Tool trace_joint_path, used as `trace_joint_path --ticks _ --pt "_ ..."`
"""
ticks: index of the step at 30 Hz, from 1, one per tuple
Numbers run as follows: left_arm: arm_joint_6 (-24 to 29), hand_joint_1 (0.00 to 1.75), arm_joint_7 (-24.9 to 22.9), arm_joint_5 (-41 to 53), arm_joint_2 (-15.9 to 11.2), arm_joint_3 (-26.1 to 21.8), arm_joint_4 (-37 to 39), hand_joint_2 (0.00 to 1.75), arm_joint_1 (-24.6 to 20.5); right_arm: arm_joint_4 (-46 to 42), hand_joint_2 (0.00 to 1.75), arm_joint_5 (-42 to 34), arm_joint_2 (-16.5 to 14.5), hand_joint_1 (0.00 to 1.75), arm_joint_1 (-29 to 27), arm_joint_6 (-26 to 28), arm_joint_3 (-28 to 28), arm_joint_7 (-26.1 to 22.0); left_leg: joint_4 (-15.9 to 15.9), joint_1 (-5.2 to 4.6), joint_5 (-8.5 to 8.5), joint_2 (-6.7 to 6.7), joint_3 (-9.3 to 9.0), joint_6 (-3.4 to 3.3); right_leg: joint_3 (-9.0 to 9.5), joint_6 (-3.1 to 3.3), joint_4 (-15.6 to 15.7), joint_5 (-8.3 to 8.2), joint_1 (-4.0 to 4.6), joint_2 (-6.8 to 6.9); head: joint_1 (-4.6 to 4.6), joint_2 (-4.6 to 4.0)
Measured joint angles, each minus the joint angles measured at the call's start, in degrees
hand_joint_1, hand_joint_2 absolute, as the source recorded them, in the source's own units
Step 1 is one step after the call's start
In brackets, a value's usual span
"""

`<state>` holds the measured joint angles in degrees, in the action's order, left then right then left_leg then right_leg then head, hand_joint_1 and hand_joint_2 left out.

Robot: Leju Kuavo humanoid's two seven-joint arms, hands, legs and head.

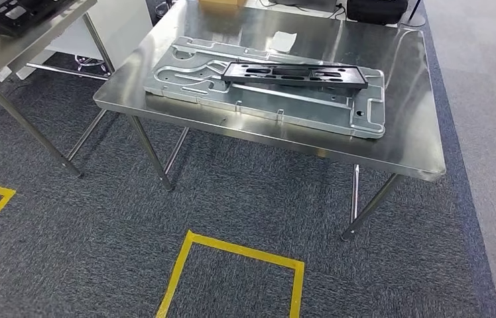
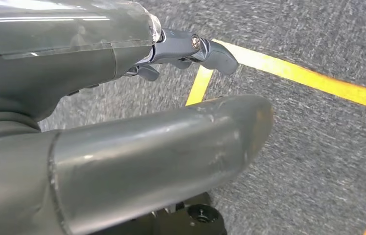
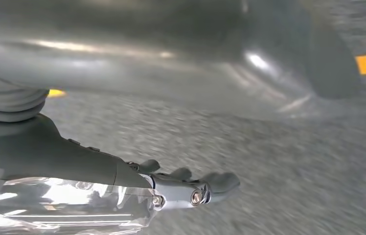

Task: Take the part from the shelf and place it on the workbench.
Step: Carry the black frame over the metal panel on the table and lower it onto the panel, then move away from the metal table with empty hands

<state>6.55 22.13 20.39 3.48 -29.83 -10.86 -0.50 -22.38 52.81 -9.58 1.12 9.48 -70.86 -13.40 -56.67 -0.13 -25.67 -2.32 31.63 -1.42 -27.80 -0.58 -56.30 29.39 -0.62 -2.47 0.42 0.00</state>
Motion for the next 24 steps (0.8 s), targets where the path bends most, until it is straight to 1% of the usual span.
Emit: trace_joint_path --ticks 1,2,3,4,5,6,7,8,9,10,11,12,13,14,15,16,17,18,19,20,21,22,23,24 --pt "0.01 0.00 -0.18 0.33 -0.01 -0.36 -0.01 0.00 0.02 0.96 0.00 0.45 -0.01 0.00 0.14 0.31 -0.26 1.92 -0.04 -0.01 0.15 -0.31 0.15 0.37 -0.14 0.31 0.07 -0.17 -0.08 0.43 -0.01 0.00" --pt "0.01 0.00 -0.35 0.68 -0.01 -0.70 -0.01 0.00 0.05 1.80 0.00 0.93 -0.03 0.00 0.32 0.50 -0.41 3.88 -0.25 0.04 0.05 -0.34 0.34 0.69 -0.18 0.67 0.26 -0.32 -0.20 0.87 0.05 0.00" --pt "0.01 0.00 -0.57 1.10 -0.01 -1.01 -0.01 0.00 0.07 2.58 0.00 1.52 -0.05 0.00 0.48 0.56 -0.53 5.95 -1.14 0.11 -0.70 -0.04 0.81 1.03 -0.29 1.09 0.41 -0.55 -0.33 1.30 -0.04 0.00" --pt "0.00 0.00 -0.77 1.52 -0.01 -1.23 -0.01 0.00 0.08 3.30 0.00 2.10 -0.07 0.00 0.58 0.47 -0.62 7.84 -3.21 0.20 -2.20 0.44 1.73 1.37 -0.42 1.47 0.56 -0.77 -0.47 1.80 -0.15 0.00" --pt "-0.01 0.00 -0.93 1.94 0.01 -1.39 -0.01 0.00 0.06 3.98 0.00 2.64 -0.08 0.00 0.65 0.31 -0.70 9.58 -6.49 0.40 -4.26 0.99 3.09 1.70 -0.61 1.73 0.58 -0.91 -0.44 2.34 -0.24 0.00" --pt "-0.02 0.00 -1.09 2.29 0.02 -1.52 -0.01 0.00 0.03 4.58 0.00 3.09 -0.08 0.00 0.67 0.12 -0.77 11.00 -10.57 0.56 -6.47 1.37 4.77 2.05 -0.86 1.89 0.53 -1.01 -0.38 2.86 -0.40 0.00" --pt "-0.03 0.00 -1.17 2.53 0.03 -1.64 -0.01 0.00 0.04 5.12 0.00 3.40 -0.08 0.00 0.68 -0.08 -0.82 12.00 -14.26 0.73 -8.03 1.55 6.19 2.35 -1.10 1.95 0.45 -1.08 -0.32 3.44 -0.43 0.00" --pt "-0.03 0.00 -1.25 2.75 0.03 -1.76 -0.01 0.00 0.07 5.59 0.00 3.63 -0.08 0.00 0.71 -0.33 -0.85 12.74 -16.44 0.86 -8.55 1.68 6.82 2.57 -1.30 1.98 0.33 -1.13 -0.27 3.98 -0.44 0.00" --pt "-0.02 0.00 -1.34 2.93 0.01 -1.85 -0.01 0.00 0.12 6.01 0.00 3.88 -0.09 0.00 0.77 -0.63 -0.86 13.34 -16.39 0.95 -7.93 1.84 6.36 2.69 -1.47 1.96 0.17 -1.14 -0.25 4.47 -0.44 0.00" --pt "-0.01 0.00 -1.42 3.18 -0.03 -1.92 -0.01 0.00 0.14 6.40 0.00 4.19 -0.13 0.00 0.86 -1.00 -0.87 13.98 -13.98 1.00 -6.38 2.07 4.73 2.72 -1.57 1.92 -0.02 -1.12 -0.26 4.92 -0.44 0.00" --pt "0.01 0.00 -1.49 3.45 -0.09 -1.94 -0.01 0.00 0.12 6.75 0.00 4.50 -0.21 0.00 1.01 -1.40 -0.87 14.53 -10.03 1.02 -4.59 2.54 2.33 2.67 -1.63 1.83 -0.24 -1.07 -0.26 5.32 -0.45 0.00" --pt "0.02 0.00 -1.52 3.71 -0.15 -1.95 -0.03 0.00 0.04 7.07 0.00 4.81 -0.31 0.00 1.15 -1.80 -0.87 14.89 -5.95 0.92 -3.44 3.32 -0.14 2.52 -1.73 1.64 -0.44 -1.02 -0.18 5.67 -0.45 0.00" --pt "0.04 0.00 -1.53 3.96 -0.20 -1.95 -0.07 0.00 -0.06 7.34 0.00 5.08 -0.44 0.00 1.30 -2.14 -0.86 15.01 -2.89 0.72 -2.71 4.00 -1.86 2.21 -1.81 1.37 -0.61 -1.00 -0.08 5.98 -0.44 0.00" --pt "0.07 0.00 -1.49 4.14 -0.24 -1.97 -0.11 0.00 -0.15 7.55 0.00 5.34 -0.54 0.00 1.46 -2.43 -0.86 14.88 -1.11 0.52 -2.65 4.53 -2.66 1.85 -1.87 1.05 -0.75 -1.01 0.04 6.27 -0.42 0.00" --pt "0.09 0.00 -1.43 4.29 -0.27 -2.01 -0.15 0.00 -0.20 7.73 0.00 5.59 -0.61 0.00 1.64 -2.69 -0.84 14.67 -0.58 0.29 -2.87 4.70 -2.70 1.46 -1.91 0.70 -0.78 -1.09 0.13 6.55 -0.39 0.00" --pt "0.12 0.00 -1.34 4.38 -0.31 -2.09 -0.17 0.00 -0.21 7.86 0.00 5.81 -0.68 0.00 1.87 -2.89 -0.82 14.45 -0.42 0.24 -2.73 4.43 -2.36 1.00 -1.87 0.34 -0.75 -1.19 0.18 6.85 -0.33 0.00" --pt "0.13 0.00 -1.23 4.53 -0.34 -2.17 -0.18 0.00 -0.19 7.94 0.00 5.97 -0.70 0.00 2.06 -3.05 -0.80 14.19 -0.10 0.37 -2.56 4.15 -2.27 0.56 -1.88 -0.05 -0.83 -1.12 0.14 6.83 -0.29 0.00" --pt "0.10 0.00 -1.12 4.85 -0.38 -2.24 -0.18 0.00 -0.20 7.99 0.00 5.91 -0.72 0.00 2.19 -3.15 -0.79 13.93 0.14 0.49 -2.25 3.83 -2.21 0.07 -2.16 -0.38 -1.46 -0.51 0.07 6.20 -0.17 0.00" --pt "0.02 0.00 -0.99 5.25 -0.41 -2.29 -0.19 0.00 -0.26 8.04 0.00 5.76 -0.72 0.00 2.26 -3.21 -0.78 13.65 0.41 0.61 -1.88 3.52 -2.10 -0.42 -2.94 -0.63 -3.19 0.85 0.01 5.27 0.01 0.00" --pt "-0.10 0.00 -0.87 5.72 -0.45 -2.30 -0.20 0.00 -0.36 8.10 0.00 5.57 -0.72 0.00 2.25 -3.23 -0.78 13.31 0.54 0.65 -1.56 3.21 -1.94 -0.83 -4.29 -0.77 -6.16 2.83 -0.08 4.16 0.19 0.00" --pt "-0.24 0.00 -0.77 6.17 -0.50 -2.30 -0.21 0.00 -0.49 8.18 0.00 5.37 -0.72 0.00 2.23 -3.23 -0.79 13.01 0.54 0.52 -1.34 2.84 -1.61 -1.09 -6.10 -0.79 -10.15 5.10 -0.10 3.28 0.35 0.00" --pt "-0.34 0.00 -0.68 6.43 -0.57 -2.30 -0.22 0.00 -0.61 8.25 0.00 5.29 -0.72 0.00 2.21 -3.23 -0.79 12.78 0.50 0.39 -1.16 2.42 -1.32 -1.25 -7.93 -0.75 -14.16 6.88 -0.12 2.91 0.43 0.00" --pt "-0.42 0.00 -0.62 6.59 -0.62 -2.30 -0.22 0.00 -0.68 8.31 0.00 5.25 -0.72 0.00 2.19 -3.23 -0.80 12.61 0.42 0.25 -1.04 1.98 -1.12 -1.31 -9.19 -0.69 -16.94 7.67 -0.12 2.78 0.44 0.00" --pt "-0.44 0.00 -0.58 6.69 -0.66 -2.30 -0.22 0.00 -0.72 8.34 0.00 5.23 -0.72 0.00 2.18 -3.23 -0.80 12.52 0.31 0.12 -0.96 1.50 -0.98 -1.33 -9.52 -0.58 -17.75 7.31 -0.10 2.72 0.44 0.00"
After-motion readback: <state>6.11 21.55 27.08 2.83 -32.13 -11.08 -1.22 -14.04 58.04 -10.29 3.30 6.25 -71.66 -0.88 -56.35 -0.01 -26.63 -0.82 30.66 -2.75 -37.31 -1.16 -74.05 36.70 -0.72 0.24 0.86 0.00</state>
